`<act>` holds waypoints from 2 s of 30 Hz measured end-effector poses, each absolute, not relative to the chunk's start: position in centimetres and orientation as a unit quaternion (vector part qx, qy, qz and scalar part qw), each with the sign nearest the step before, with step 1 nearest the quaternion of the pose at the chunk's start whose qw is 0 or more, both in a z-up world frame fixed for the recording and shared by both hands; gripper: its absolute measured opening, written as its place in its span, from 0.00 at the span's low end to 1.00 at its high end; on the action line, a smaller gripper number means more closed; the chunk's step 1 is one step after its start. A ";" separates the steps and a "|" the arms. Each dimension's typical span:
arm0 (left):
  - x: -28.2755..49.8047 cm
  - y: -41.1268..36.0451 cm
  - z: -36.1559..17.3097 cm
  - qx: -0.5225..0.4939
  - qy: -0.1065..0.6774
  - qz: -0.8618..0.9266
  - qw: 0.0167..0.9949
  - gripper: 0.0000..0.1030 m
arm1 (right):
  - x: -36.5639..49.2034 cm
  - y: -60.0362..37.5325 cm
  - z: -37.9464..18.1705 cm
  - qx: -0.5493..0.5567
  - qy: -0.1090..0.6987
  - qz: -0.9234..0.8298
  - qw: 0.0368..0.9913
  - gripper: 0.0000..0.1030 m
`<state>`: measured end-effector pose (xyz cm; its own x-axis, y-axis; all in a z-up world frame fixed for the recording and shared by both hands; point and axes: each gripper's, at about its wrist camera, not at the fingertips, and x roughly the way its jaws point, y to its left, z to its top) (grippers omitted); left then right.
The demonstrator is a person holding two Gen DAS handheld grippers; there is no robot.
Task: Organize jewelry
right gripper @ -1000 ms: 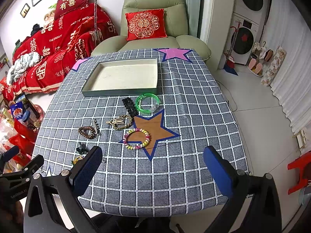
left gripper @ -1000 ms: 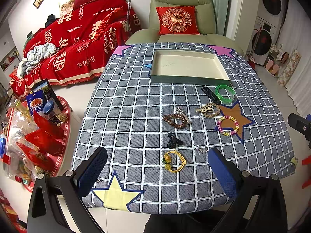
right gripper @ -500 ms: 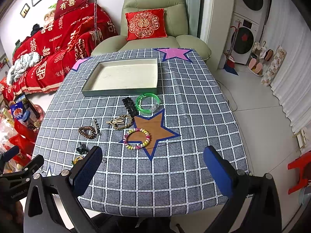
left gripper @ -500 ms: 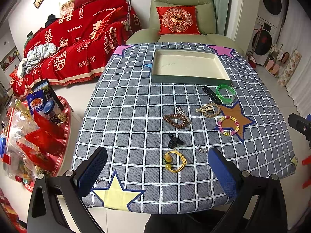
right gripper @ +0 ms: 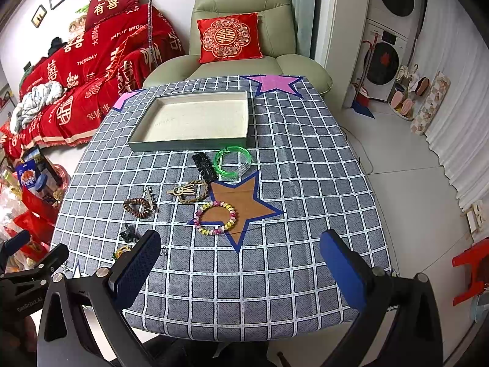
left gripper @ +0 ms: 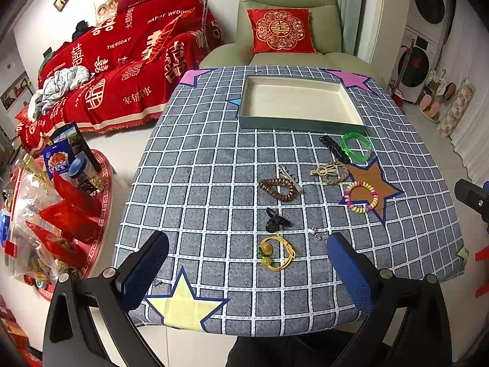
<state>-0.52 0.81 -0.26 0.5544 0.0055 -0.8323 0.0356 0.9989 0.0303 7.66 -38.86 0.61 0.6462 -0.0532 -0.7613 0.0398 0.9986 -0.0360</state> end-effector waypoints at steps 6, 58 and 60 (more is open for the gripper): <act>-0.6 0.9 -0.3 0.022 0.472 -0.009 0.881 1.00 | 7.7 -38.8 0.6 -0.008 0.420 -0.026 0.907 1.00; 13.3 3.3 -10.6 -0.052 0.630 -0.068 0.772 1.00 | 16.5 -39.2 -9.3 0.092 0.580 -0.089 0.805 1.00; 14.4 3.2 -11.4 -0.059 0.637 -0.067 0.766 0.97 | 17.2 -39.5 -10.4 0.109 0.589 -0.097 0.795 1.00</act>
